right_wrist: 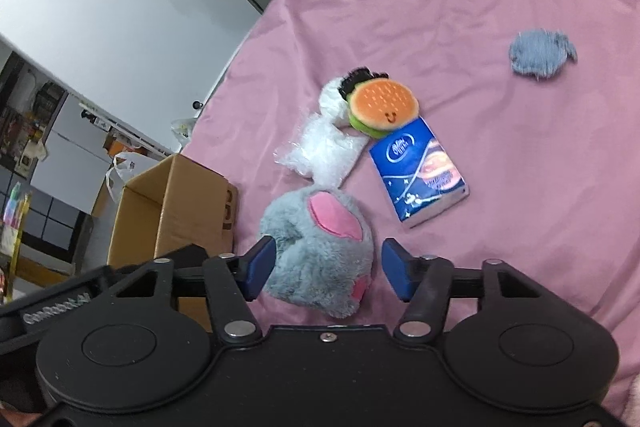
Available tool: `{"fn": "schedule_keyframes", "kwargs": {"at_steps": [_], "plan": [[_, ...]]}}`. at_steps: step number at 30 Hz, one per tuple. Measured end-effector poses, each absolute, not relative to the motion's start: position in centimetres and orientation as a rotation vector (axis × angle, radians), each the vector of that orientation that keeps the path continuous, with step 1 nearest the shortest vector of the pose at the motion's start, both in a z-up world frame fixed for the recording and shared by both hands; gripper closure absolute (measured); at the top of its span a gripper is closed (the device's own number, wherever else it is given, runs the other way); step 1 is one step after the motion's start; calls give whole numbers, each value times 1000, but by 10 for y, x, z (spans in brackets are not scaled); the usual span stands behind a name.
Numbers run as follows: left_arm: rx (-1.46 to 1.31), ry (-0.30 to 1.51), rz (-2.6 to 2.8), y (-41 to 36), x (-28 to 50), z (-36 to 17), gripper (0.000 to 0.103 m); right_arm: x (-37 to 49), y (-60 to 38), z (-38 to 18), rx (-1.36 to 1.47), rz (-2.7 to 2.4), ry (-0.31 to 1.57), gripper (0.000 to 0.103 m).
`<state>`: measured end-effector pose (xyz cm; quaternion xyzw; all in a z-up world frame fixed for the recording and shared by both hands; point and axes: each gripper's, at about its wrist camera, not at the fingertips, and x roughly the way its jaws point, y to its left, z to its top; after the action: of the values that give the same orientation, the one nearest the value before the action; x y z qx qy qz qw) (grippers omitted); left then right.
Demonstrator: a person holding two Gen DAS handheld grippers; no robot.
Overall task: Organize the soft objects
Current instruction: 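Move the right tool to the grey plush and close on it, then carry the grey plush with the right tool over the cardboard box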
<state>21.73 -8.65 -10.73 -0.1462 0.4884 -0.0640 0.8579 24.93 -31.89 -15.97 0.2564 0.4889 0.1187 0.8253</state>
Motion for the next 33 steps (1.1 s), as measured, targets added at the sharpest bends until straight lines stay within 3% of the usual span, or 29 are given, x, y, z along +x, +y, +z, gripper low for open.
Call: {"fn": "schedule_keyframes", "kwargs": {"at_steps": [12, 14, 16, 20, 33], "plan": [[-356, 1118, -151, -93, 243, -151, 62, 269, -324, -194, 706, 255, 1134, 50], [-387, 1140, -155, -91, 246, -161, 66, 272, -325, -198, 731, 255, 1153, 59], [-422, 1156, -161, -88, 248, -168, 76, 274, -326, -203, 761, 261, 1165, 67], [-462, 1156, -178, -85, 250, -170, 85, 273, -324, -202, 760, 260, 1160, 75], [-459, 1125, -194, -81, 240, -137, 87, 262, -322, -171, 746, 275, 1128, 78]]}}
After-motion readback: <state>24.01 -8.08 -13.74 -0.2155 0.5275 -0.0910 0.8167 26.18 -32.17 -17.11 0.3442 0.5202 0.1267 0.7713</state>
